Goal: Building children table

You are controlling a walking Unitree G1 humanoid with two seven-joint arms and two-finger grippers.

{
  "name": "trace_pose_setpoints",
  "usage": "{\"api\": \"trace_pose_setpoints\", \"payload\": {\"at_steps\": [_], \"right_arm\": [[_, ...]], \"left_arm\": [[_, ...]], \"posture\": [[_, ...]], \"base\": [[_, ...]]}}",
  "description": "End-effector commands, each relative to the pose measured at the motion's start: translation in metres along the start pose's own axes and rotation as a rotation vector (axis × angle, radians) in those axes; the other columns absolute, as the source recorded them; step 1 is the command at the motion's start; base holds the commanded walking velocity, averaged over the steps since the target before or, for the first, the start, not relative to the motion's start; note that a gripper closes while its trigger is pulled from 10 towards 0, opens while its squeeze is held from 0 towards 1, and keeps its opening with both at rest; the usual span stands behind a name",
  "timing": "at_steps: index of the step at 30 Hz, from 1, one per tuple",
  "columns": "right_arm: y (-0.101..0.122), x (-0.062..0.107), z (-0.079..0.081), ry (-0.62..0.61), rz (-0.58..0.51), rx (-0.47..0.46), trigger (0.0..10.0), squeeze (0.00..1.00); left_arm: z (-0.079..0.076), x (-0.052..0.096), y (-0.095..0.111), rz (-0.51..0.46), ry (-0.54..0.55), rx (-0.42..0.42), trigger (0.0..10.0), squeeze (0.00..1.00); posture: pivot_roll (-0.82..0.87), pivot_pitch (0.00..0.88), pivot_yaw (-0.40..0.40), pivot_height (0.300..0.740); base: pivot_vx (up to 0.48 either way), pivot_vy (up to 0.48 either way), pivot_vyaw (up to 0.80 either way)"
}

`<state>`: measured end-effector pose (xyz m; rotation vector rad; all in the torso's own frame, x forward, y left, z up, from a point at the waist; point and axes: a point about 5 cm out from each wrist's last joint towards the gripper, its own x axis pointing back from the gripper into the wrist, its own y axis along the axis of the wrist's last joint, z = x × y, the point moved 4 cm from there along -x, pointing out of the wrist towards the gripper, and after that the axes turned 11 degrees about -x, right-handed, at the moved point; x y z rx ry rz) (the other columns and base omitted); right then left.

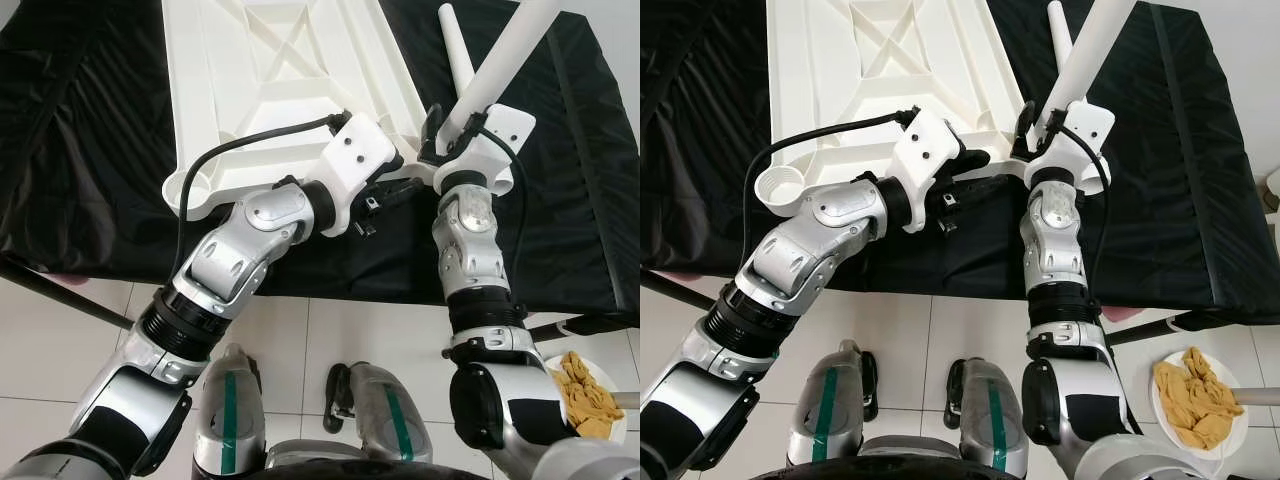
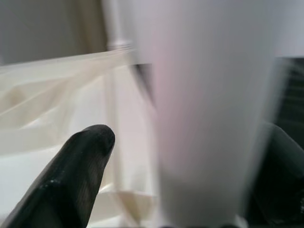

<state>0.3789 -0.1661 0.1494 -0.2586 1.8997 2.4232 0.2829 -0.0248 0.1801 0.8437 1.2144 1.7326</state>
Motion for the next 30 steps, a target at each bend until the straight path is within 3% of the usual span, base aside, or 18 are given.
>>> {"api": "trace_pose_setpoints", "payload": {"at_steps": [1,6,13,20,21,24,26,30], "right_arm": [[-0.002,-0.003,0.003,0.159,0.057,0.021,10.0,0.0],[0.001,-0.005,-0.007,0.306,0.121,0.072,10.0,0.0],[0.004,-0.008,-0.017,0.396,0.181,0.076,10.0,0.0],[0.003,-0.011,-0.022,0.423,0.219,0.06,10.0,0.0],[0.004,-0.012,-0.024,0.429,0.23,0.052,9.3,0.0],[0.004,-0.012,-0.024,0.429,0.23,0.052,9.3,0.0],[0.004,-0.013,-0.027,0.449,0.243,0.046,0.0,0.0],[0.004,-0.012,-0.028,0.457,0.247,0.039,0.0,0.0]], "left_arm": [[-0.007,0.0,0.003,-0.011,-0.067,-0.005,10.0,0.0],[-0.006,0.0,0.003,-0.01,-0.064,-0.005,10.0,0.0],[-0.005,0.001,0.003,-0.009,-0.061,-0.002,10.0,0.0],[-0.005,0.002,0.003,-0.008,-0.059,-0.001,10.0,0.0],[-0.005,0.002,0.003,-0.007,-0.058,0.0,10.0,0.0],[-0.005,0.002,0.003,-0.007,-0.058,0.0,10.0,0.0],[-0.006,0.003,0.002,-0.002,-0.062,0.001,10.0,0.0],[-0.007,0.003,0.002,-0.001,-0.064,0.0,10.0,0.0]], "posture": [[0.04,0.018,-0.06,0.74],[0.04,0.021,-0.059,0.74],[0.04,0.029,-0.057,0.74],[0.05,0.031,-0.057,0.74],[0.05,0.031,-0.057,0.74],[0.05,0.031,-0.057,0.74],[0.05,0.028,-0.056,0.74],[0.05,0.027,-0.055,0.74]], "base": [[0.0,0.0,0.0],[0.0,0.0,0.0],[0.0,0.0,0.0],[0.0,0.0,0.0],[0.0,0.0,0.0],[0.0,0.0,0.0],[0.0,0.0,0.0],[0.0,0.0,0.0]]}}
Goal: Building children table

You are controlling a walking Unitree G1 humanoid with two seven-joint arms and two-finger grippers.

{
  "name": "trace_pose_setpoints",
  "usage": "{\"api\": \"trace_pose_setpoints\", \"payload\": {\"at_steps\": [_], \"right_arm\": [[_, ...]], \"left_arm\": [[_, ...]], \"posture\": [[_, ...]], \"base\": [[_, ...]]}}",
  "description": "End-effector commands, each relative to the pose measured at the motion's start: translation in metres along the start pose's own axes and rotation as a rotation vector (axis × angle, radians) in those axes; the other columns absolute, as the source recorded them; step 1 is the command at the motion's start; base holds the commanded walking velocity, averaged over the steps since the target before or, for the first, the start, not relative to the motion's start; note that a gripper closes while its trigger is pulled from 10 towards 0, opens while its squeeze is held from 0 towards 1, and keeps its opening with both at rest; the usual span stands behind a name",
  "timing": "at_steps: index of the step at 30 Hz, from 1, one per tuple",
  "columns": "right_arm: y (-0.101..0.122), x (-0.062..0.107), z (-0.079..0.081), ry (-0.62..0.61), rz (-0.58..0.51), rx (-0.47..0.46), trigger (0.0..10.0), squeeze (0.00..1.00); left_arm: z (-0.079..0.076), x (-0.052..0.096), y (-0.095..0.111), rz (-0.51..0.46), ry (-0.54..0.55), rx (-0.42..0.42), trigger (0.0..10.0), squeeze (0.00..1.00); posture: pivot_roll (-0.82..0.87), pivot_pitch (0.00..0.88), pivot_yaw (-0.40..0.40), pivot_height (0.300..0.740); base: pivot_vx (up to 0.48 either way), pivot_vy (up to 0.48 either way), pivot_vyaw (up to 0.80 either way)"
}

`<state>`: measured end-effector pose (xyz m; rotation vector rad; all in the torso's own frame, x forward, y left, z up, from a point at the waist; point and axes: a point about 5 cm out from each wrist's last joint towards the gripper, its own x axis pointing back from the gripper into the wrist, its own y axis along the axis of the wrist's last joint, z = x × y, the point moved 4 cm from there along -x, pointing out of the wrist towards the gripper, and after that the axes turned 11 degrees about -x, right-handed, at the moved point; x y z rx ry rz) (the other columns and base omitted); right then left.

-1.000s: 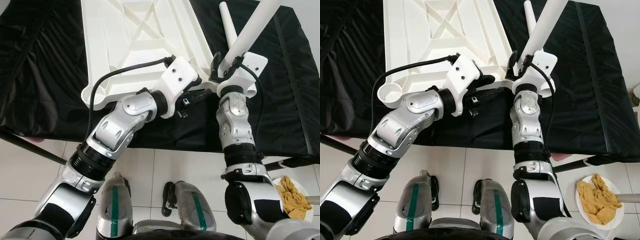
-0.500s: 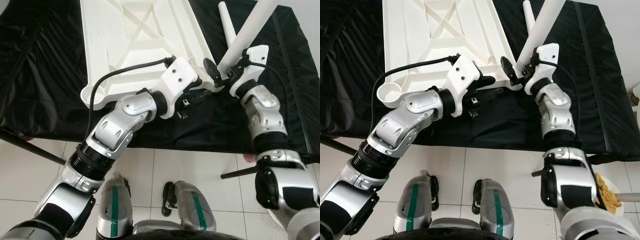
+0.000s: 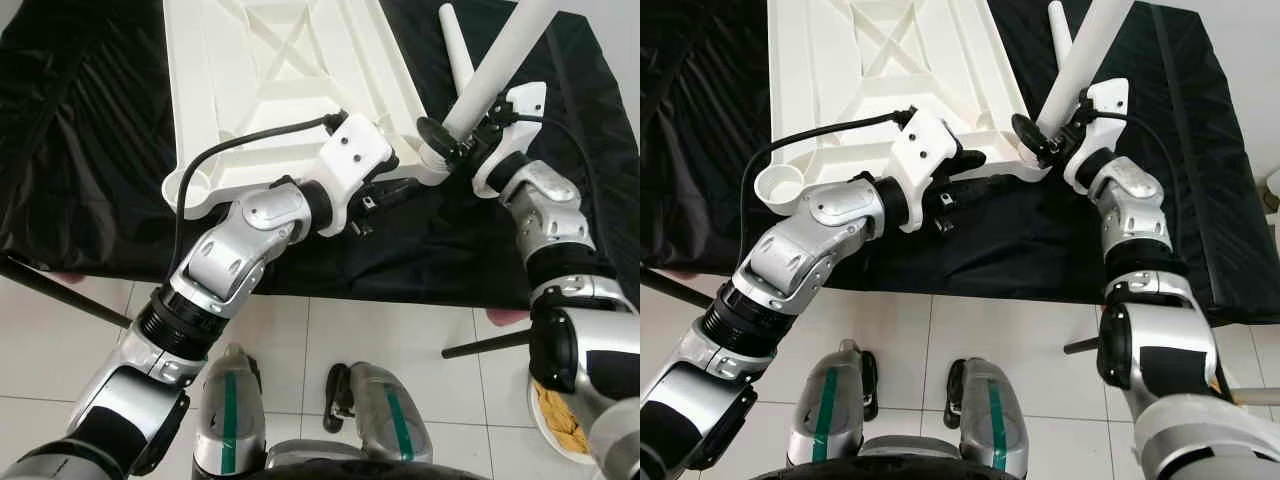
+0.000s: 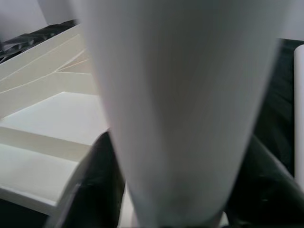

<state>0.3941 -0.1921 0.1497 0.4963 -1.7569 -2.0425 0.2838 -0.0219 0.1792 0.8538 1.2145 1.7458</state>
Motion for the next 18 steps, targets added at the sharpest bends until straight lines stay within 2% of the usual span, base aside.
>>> {"api": "trace_pose_setpoints", "payload": {"at_steps": [1,12,13,18], "right_arm": [[-0.0004,0.0018,-0.0007,0.019,0.005,-0.005,0.0,0.0],[-0.0057,0.0098,-0.0066,0.039,0.012,-0.028,0.0,0.0],[-0.0063,0.0101,-0.0074,0.033,0.014,-0.029,10.0,0.0],[-0.008,0.0099,-0.01,-0.008,0.005,-0.028,10.0,0.0]], "left_arm": [[-0.0082,0.0005,0.0037,-0.016,-0.067,-0.002,10.0,0.0],[-0.0088,-0.0007,0.0039,-0.017,-0.074,-0.002,10.0,0.0],[-0.0088,-0.0008,0.0039,-0.016,-0.074,-0.001,10.0,0.0],[-0.0087,-0.0002,0.0034,-0.014,-0.073,-0.001,10.0,0.0]], "posture": [[0.05,0.027,-0.055,0.74],[0.05,0.023,-0.058,0.74],[0.05,0.023,-0.058,0.74],[0.05,0.024,-0.062,0.74]], "base": [[0.0,0.0,0.0],[0.0,0.0,0.0],[0.0,0.0,0.0],[0.0,0.0,0.0]]}}
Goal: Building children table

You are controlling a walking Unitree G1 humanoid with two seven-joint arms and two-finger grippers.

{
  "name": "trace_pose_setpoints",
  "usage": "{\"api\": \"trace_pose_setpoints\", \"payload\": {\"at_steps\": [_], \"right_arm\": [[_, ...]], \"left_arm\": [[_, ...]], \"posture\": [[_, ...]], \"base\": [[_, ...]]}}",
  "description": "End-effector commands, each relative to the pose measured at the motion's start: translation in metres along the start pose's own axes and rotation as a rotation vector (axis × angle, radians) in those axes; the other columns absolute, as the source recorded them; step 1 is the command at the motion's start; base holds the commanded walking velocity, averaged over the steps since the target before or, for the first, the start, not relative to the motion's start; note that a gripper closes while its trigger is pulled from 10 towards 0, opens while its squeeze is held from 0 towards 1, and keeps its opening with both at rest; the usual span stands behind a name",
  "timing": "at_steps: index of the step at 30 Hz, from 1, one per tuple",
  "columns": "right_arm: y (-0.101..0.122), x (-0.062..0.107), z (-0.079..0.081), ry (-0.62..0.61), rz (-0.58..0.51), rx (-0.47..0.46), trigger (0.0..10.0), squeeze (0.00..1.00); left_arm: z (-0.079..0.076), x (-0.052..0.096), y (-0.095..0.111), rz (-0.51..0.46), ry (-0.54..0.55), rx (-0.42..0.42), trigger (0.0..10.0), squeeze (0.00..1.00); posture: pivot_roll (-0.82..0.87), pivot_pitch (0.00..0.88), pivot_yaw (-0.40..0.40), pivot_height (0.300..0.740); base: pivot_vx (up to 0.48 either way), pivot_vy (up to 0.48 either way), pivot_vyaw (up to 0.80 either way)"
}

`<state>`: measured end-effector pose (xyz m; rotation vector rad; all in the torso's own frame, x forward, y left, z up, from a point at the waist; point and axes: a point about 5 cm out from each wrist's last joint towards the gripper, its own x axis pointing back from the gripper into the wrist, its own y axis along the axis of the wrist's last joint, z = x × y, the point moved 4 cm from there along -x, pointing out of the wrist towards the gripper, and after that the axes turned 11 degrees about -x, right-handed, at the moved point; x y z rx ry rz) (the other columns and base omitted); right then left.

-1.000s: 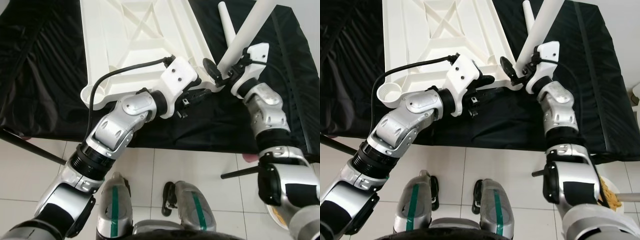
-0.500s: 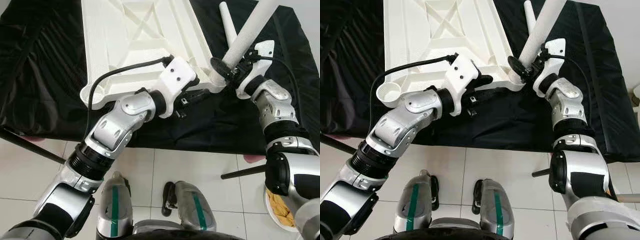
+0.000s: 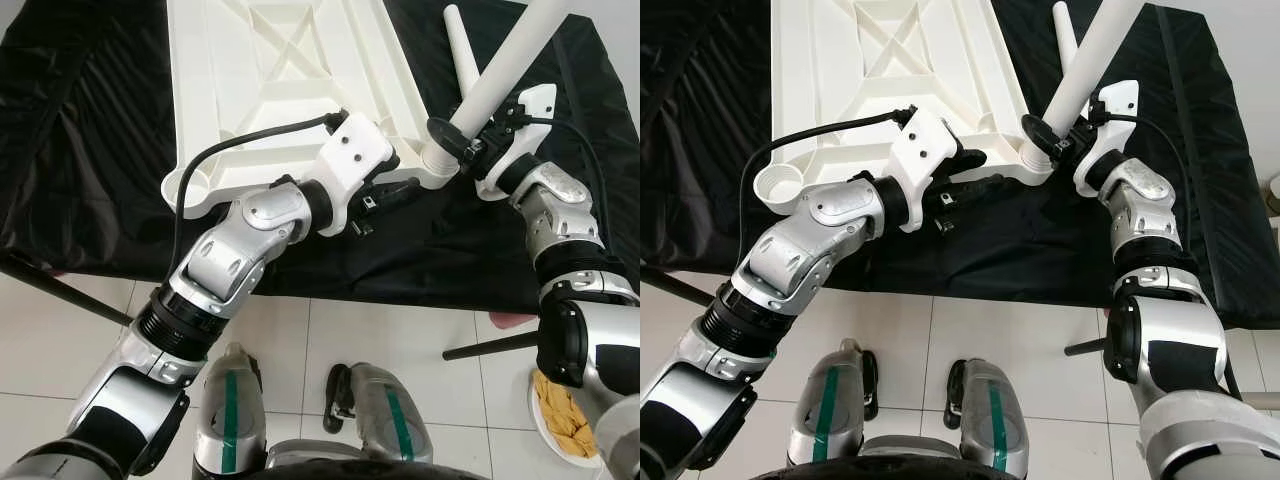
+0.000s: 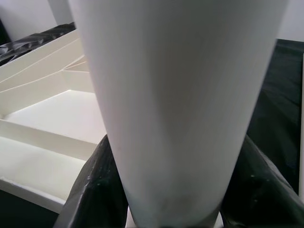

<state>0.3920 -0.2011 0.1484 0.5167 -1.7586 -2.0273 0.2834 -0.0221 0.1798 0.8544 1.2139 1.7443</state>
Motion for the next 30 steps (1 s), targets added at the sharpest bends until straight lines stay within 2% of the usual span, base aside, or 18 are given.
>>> {"api": "trace_pose_setpoints", "payload": {"at_steps": [1,6,8,16,18,24,27,30], "right_arm": [[-0.007,0.003,-0.004,-0.04,-0.008,-0.043,10.0,0.0],[-0.006,0.002,-0.005,-0.124,-0.066,-0.062,10.0,0.0],[-0.007,0.0,0.0,-0.161,-0.117,-0.075,10.0,0.0],[-0.01,-0.002,0.015,-0.261,-0.198,-0.074,10.0,0.0],[-0.012,-0.003,0.018,-0.285,-0.195,-0.08,10.0,0.0],[-0.036,-0.002,0.019,-0.533,-0.147,-0.13,10.0,0.0],[-0.038,-0.002,0.02,-0.571,-0.149,-0.128,10.0,0.0],[-0.043,-0.003,0.024,-0.67,-0.141,-0.13,10.0,0.0]], "left_arm": [[-0.008,0.0,0.003,-0.013,-0.071,-0.001,10.0,0.0],[-0.009,0.0,0.002,-0.013,-0.071,0.002,10.0,0.0],[-0.01,0.0,0.002,-0.012,-0.072,0.006,10.0,0.0],[-0.014,0.001,0.001,-0.009,-0.083,0.016,10.0,0.0],[-0.015,0.001,0.0,-0.008,-0.084,0.02,10.0,0.0],[-0.017,0.0,-0.002,0.002,-0.09,0.038,10.0,0.0],[-0.017,0.0,-0.002,0.003,-0.09,0.041,10.0,0.0],[-0.018,0.0,-0.003,0.005,-0.09,0.045,10.0,0.0]], "posture": [[0.05,0.025,-0.063,0.74],[0.05,0.024,-0.068,0.74],[0.05,0.025,-0.069,0.74],[0.05,0.021,-0.069,0.74],[0.05,0.017,-0.068,0.74],[0.05,0.012,-0.072,0.74],[0.05,0.012,-0.072,0.74],[0.05,0.002,-0.078,0.74]], "base": [[0.0,0.0,0.0],[0.0,0.0,0.0],[0.0,0.0,0.0],[0.0,0.0,0.0],[0.0,0.0,0.0],[0.0,0.0,0.0],[0.0,0.0,0.0],[0.0,0.0,0.0]]}}
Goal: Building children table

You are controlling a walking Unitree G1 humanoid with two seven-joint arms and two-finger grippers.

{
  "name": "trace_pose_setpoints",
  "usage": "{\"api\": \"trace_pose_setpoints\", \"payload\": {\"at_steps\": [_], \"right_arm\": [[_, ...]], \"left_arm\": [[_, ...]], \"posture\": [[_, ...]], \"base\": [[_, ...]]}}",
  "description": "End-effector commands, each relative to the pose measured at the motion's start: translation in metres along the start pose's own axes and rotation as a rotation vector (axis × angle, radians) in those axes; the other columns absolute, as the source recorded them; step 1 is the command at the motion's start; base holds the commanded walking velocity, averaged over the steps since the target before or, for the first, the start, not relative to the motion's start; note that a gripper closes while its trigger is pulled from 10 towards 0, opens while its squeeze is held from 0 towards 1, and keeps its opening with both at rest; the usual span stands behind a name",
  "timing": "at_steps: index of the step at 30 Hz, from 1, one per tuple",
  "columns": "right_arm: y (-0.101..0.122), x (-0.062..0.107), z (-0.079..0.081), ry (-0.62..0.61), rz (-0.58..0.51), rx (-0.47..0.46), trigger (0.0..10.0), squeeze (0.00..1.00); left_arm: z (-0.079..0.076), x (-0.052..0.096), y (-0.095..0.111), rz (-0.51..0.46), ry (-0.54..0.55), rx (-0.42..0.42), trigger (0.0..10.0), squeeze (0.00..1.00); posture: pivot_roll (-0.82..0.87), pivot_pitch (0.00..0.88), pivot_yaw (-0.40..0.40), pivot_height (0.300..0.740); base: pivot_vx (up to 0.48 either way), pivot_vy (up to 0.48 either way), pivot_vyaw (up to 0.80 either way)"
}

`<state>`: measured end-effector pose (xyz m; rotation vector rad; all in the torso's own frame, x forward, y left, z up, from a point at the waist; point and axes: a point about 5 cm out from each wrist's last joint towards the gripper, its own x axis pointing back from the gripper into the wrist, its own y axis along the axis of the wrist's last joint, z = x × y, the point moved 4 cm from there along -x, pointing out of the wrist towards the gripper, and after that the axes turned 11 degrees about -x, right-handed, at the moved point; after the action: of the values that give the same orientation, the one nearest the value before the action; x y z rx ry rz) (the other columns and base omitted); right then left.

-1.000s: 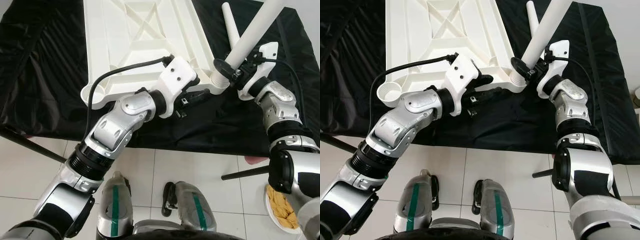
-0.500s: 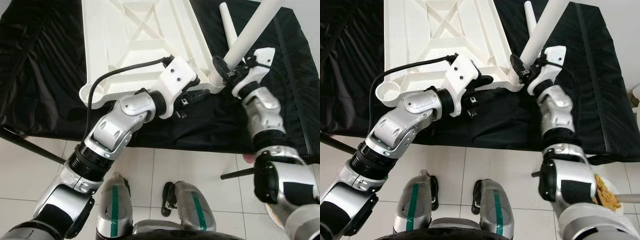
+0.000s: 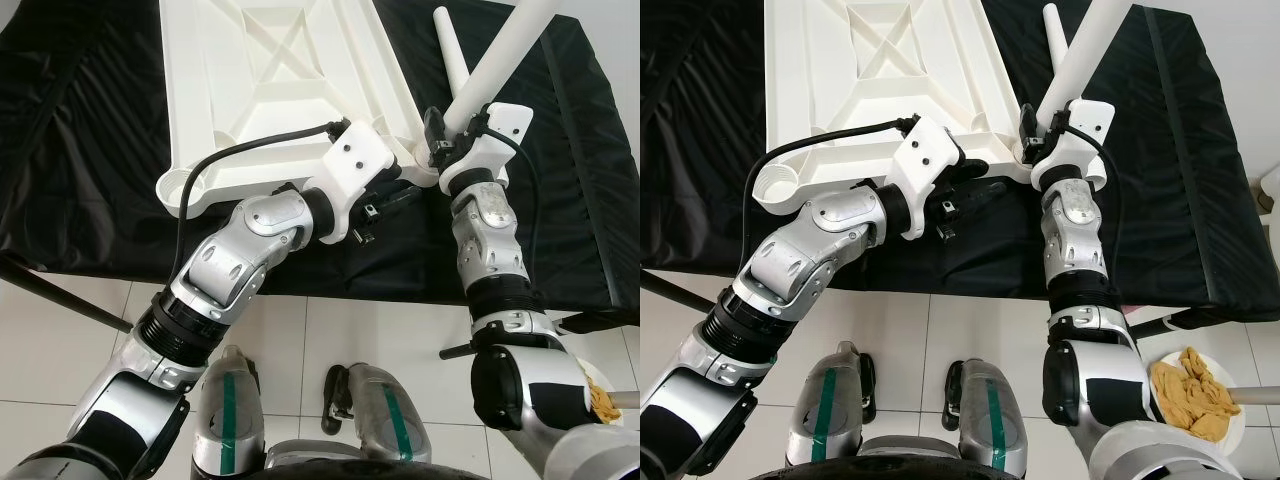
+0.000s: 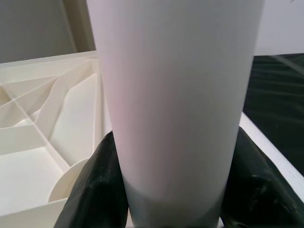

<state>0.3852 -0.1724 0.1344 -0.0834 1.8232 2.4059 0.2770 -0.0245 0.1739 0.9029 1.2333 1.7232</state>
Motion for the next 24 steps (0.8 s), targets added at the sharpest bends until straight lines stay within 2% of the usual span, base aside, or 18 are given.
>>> {"api": "trace_pose_setpoints", "payload": {"at_steps": [1,5,11,12,16,24], "right_arm": [[-0.023,0.009,-0.009,-0.091,0.084,0.0,10.0,0.0],[-0.024,0.01,-0.003,-0.143,0.075,-0.022,10.0,0.0],[-0.022,0.009,0.001,-0.153,0.067,-0.012,10.0,0.0],[-0.02,0.009,0.0,-0.159,0.061,-0.012,10.0,1.0],[-0.016,0.01,-0.004,-0.166,0.042,-0.009,10.0,1.0],[-0.014,0.013,-0.002,-0.143,0.026,-0.003,10.0,1.0]], "left_arm": [[-0.01,0.0,0.0,-0.007,-0.068,0.007,10.0,0.0],[-0.01,-0.001,0.0,-0.003,-0.067,0.015,10.0,0.0],[-0.01,-0.001,-0.001,0.003,-0.064,0.027,10.0,0.0],[-0.009,-0.001,-0.001,0.005,-0.061,0.027,10.0,0.0],[-0.008,-0.001,-0.002,0.007,-0.056,0.026,10.0,0.0],[-0.007,-0.001,-0.002,0.007,-0.054,0.026,10.0,0.0]], "posture": [[0.05,0.002,-0.078,0.74],[0.05,0.0,-0.079,0.74],[0.05,0.0,-0.082,0.74],[0.05,0.0,-0.082,0.74],[0.05,0.0,-0.083,0.74],[0.05,0.0,-0.083,0.74]], "base": [[0.0,0.0,0.0],[0.0,0.0,0.0],[0.0,0.0,0.0],[0.0,0.0,0.0],[0.0,0.0,0.0],[0.0,0.0,0.0]]}}
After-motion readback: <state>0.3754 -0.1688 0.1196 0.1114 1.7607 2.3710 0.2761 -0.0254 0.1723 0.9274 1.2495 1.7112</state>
